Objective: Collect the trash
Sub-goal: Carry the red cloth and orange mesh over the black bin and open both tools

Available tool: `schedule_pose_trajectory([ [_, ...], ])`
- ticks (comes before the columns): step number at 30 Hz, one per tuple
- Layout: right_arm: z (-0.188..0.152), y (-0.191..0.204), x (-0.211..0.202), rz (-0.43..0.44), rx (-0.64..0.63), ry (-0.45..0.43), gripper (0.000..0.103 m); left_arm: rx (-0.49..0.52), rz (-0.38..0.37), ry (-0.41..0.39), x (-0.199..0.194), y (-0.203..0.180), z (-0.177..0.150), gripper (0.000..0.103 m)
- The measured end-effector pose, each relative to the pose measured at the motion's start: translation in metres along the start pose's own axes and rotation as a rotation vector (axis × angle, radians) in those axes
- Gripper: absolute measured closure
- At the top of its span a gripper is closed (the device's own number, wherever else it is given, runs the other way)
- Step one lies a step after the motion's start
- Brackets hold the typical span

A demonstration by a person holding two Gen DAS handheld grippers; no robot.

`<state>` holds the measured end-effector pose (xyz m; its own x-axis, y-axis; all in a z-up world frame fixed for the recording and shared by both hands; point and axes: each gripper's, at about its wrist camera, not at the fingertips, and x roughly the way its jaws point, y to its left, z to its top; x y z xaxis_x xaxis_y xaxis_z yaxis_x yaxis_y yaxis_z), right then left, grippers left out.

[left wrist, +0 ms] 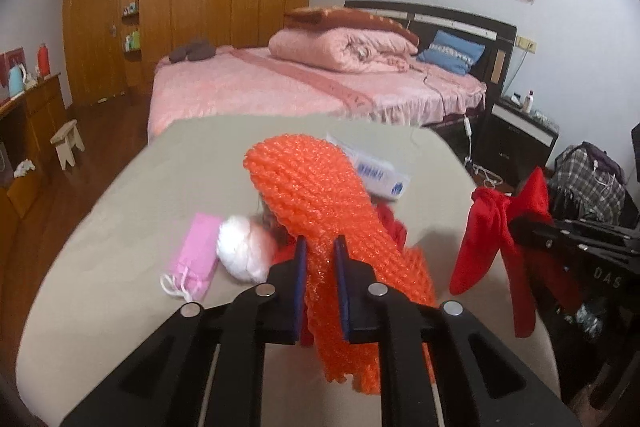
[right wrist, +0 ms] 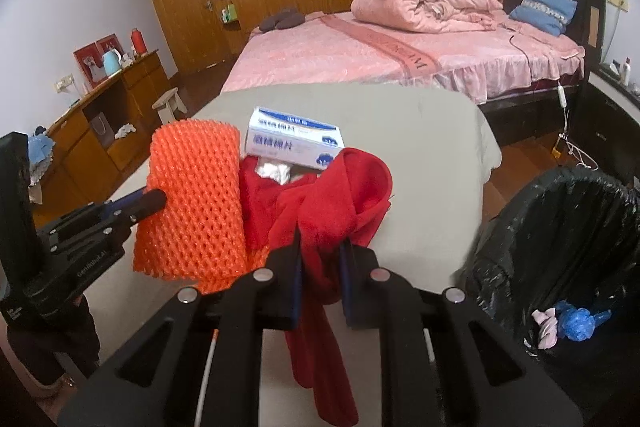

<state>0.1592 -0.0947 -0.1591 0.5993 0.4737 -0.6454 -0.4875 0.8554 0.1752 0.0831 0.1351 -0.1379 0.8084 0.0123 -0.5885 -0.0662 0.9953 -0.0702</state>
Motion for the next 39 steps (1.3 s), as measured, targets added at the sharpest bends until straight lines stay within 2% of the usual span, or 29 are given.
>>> schedule_pose_trajectory([
  [9, 0.017, 0.002, -0.025, 0.000, -0.016, -0.060, 0.089, 0.025, -0.014, -0.075, -0.026, -0.016, 0.023, 0.090],
  [22, 0.030, -0.011, -0.059, -0.022, -0.013, -0.132, 0.089, 0.040, -0.040, -0.115, -0.039, -0.040, 0.040, 0.090],
  [30, 0.028, -0.030, -0.084, -0.066, 0.009, -0.172, 0.089, 0.067, -0.074, -0.133, -0.042, -0.061, 0.047, 0.090],
  [39, 0.023, -0.054, -0.110, -0.141, 0.036, -0.207, 0.089, 0.105, -0.147, -0.143, -0.042, -0.095, 0.053, 0.090],
])
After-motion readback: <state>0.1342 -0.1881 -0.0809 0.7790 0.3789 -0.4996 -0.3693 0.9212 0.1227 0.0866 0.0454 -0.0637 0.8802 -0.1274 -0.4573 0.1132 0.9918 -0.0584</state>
